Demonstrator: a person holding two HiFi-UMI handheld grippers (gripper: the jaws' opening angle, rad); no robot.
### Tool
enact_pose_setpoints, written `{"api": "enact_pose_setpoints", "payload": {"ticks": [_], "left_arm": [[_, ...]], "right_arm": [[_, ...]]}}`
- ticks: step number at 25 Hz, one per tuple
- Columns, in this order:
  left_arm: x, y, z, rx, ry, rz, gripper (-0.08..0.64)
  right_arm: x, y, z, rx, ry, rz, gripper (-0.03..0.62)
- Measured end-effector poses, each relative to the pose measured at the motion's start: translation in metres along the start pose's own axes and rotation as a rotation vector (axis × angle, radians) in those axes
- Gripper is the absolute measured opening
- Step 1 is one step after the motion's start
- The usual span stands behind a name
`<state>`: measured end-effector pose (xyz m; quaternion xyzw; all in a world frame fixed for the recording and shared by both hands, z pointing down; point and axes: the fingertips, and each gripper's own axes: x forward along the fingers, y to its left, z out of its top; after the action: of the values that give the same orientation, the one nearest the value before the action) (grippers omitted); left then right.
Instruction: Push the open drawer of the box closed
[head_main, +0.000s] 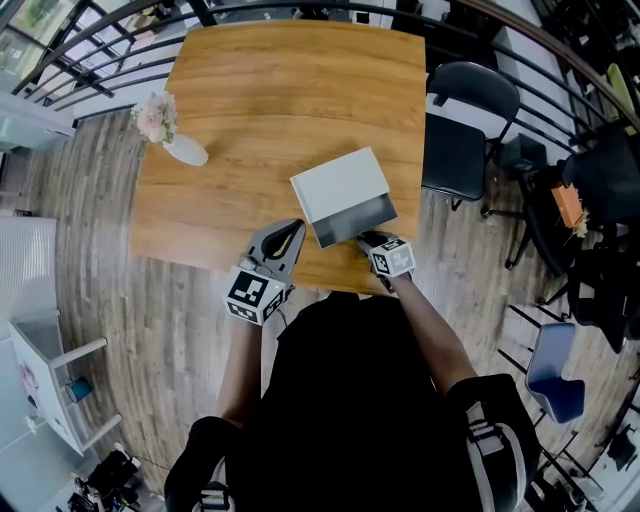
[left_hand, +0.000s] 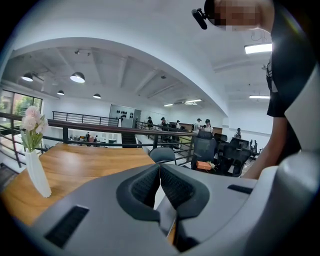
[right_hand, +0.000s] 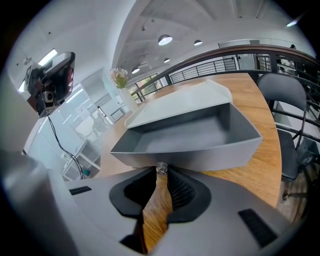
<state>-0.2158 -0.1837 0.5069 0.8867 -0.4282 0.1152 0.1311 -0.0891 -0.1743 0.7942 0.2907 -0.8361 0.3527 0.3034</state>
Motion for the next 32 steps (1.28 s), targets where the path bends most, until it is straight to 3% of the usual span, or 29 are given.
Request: {"api": "enact_pose_setpoints", "payload": {"ticks": [12,32], "left_arm": [[-0.012,0.021,-0.006,-0.028,0.001,0.064,0.023],[-0.001,0.035,-0.008,-0.038,0.016,0.056,0.023]], "right_arm": [[0.016,-0.005,0.019,-0.01,-0.005,0.016,0.083],[0.033,-0.014,0.044,-0.017,-0.014,0.018,0.083]]}}
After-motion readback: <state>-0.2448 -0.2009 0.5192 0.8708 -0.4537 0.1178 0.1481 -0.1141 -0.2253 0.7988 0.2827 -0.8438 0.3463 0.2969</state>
